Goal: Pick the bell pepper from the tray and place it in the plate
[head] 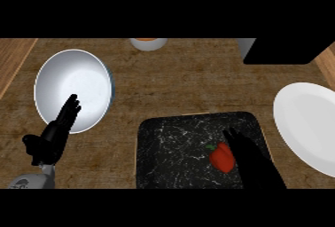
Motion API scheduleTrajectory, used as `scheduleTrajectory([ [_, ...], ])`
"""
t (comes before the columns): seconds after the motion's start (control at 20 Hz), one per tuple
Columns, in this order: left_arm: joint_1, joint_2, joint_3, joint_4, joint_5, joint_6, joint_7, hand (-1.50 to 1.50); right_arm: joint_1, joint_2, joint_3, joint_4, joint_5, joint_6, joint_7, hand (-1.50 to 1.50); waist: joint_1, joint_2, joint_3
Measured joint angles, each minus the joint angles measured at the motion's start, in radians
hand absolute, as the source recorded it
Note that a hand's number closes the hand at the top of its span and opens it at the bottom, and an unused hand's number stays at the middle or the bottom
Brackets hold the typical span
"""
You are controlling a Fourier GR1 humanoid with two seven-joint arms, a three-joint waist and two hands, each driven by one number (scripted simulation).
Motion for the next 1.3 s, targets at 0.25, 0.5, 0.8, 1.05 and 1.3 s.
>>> scheduleTrajectory([
  [0.25,0.010,-0.020,0.018,0.003,-0.026,-0.011,-0.010,0.00,-0.037,0.047,-0.017,0.106,0.017,0.019,-0.022,-1.50,0.001,0.000,0.000],
  [0.5,0.011,-0.030,0.043,-0.022,-0.039,-0.036,0.022,0.00,-0.059,0.086,-0.034,0.198,0.059,0.011,-0.056,-1.50,0.001,0.000,0.000],
  [0.8,0.000,-0.050,0.068,-0.021,-0.063,-0.047,0.034,0.00,-0.086,0.130,-0.057,0.313,0.118,-0.019,-0.081,-1.50,0.001,-0.001,-0.001],
  [1.05,0.005,-0.064,0.075,-0.061,-0.078,-0.054,0.063,0.00,-0.119,0.130,-0.105,0.372,0.075,0.024,-0.166,1.50,0.002,-0.003,-0.002],
  [1.3,0.004,-0.062,0.103,-0.017,-0.088,-0.081,0.028,0.00,-0.142,0.139,-0.120,0.427,0.091,0.000,-0.243,1.50,-0.001,-0.010,-0.010],
])
